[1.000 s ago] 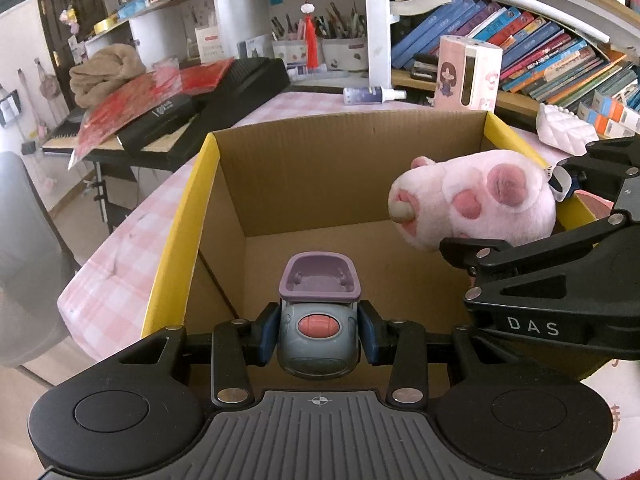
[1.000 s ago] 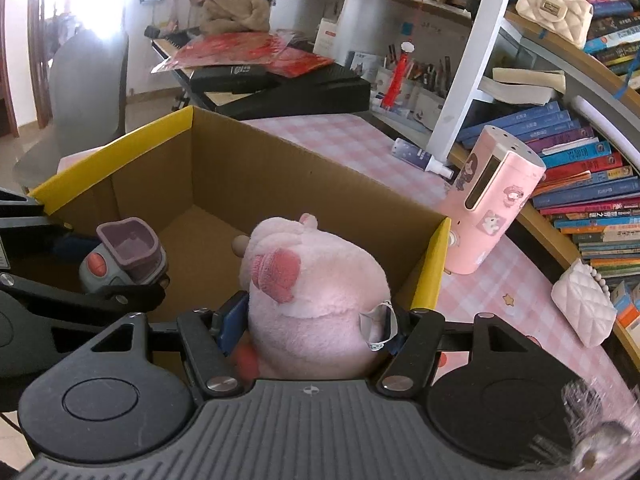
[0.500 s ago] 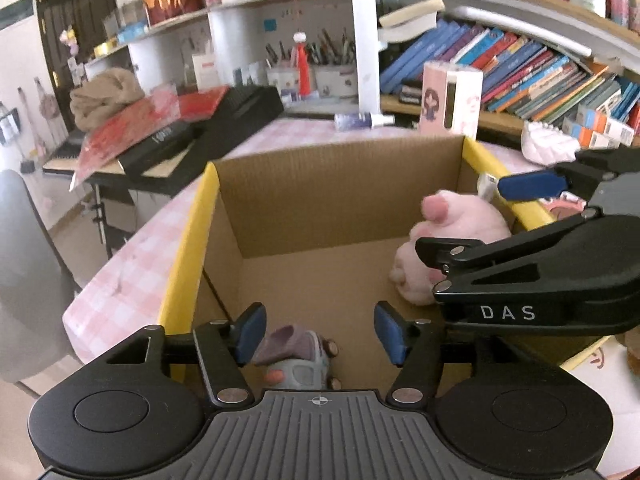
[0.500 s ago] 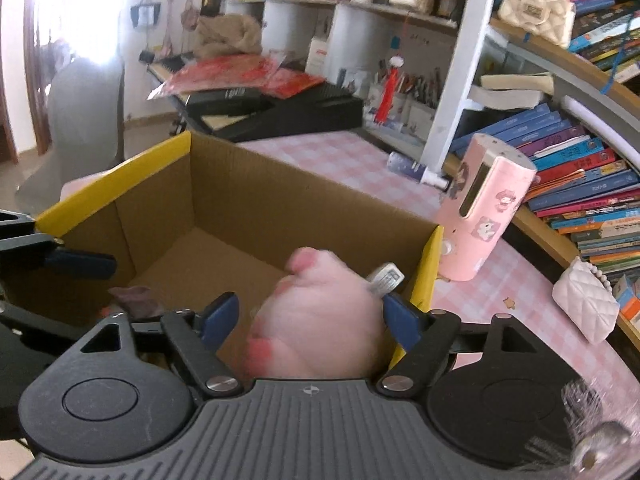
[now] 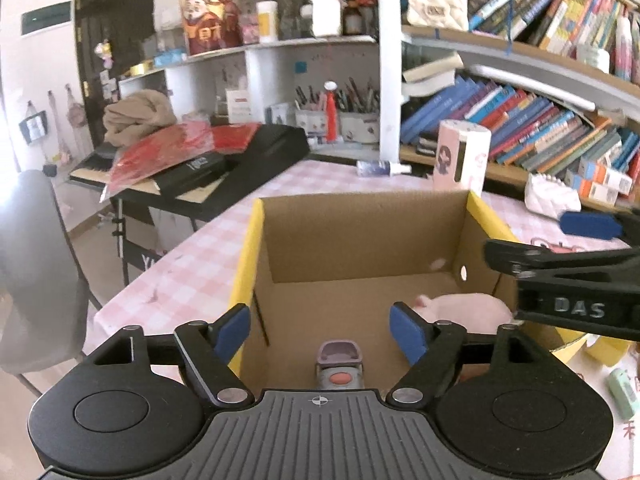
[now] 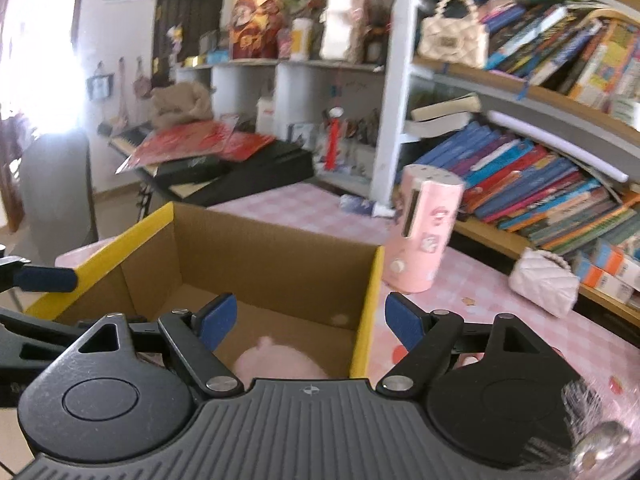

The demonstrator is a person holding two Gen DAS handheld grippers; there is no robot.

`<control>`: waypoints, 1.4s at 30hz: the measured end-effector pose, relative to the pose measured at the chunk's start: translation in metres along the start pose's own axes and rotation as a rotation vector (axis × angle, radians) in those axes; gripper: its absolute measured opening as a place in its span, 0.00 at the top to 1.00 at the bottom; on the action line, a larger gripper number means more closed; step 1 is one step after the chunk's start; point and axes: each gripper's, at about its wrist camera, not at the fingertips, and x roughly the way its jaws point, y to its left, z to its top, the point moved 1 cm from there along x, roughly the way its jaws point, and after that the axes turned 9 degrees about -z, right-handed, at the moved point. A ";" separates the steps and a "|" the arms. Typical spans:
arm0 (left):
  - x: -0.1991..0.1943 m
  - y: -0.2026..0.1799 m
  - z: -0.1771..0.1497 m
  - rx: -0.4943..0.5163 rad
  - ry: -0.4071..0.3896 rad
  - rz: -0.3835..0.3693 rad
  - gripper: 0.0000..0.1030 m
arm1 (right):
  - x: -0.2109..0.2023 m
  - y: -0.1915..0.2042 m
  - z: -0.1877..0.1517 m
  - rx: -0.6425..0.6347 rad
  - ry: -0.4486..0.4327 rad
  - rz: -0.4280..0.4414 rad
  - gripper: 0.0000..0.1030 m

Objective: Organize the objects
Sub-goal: 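Withdraw both tools from the yellow box back toward the remaining items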

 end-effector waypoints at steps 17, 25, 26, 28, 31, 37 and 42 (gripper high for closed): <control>-0.045 0.011 -0.036 -0.032 -0.004 -0.026 0.19 | -0.063 0.009 -0.037 0.080 0.040 -0.123 0.20; -0.064 0.012 -0.068 -0.026 0.075 -0.037 0.17 | -0.089 0.026 -0.068 0.089 0.140 -0.124 0.19; -0.067 0.013 -0.072 -0.025 0.083 -0.038 0.16 | -0.093 0.029 -0.072 0.089 0.152 -0.125 0.19; -0.073 0.015 -0.078 -0.028 0.095 -0.039 0.15 | -0.099 0.033 -0.078 0.088 0.169 -0.127 0.19; -0.080 0.017 -0.087 -0.034 0.111 -0.042 0.15 | -0.109 0.040 -0.087 0.085 0.187 -0.135 0.18; -0.093 0.019 -0.100 -0.025 0.136 -0.047 0.14 | -0.126 0.048 -0.099 0.094 0.210 -0.149 0.16; -0.102 0.018 -0.107 -0.006 0.149 -0.059 0.14 | -0.140 0.056 -0.111 0.100 0.227 -0.161 0.15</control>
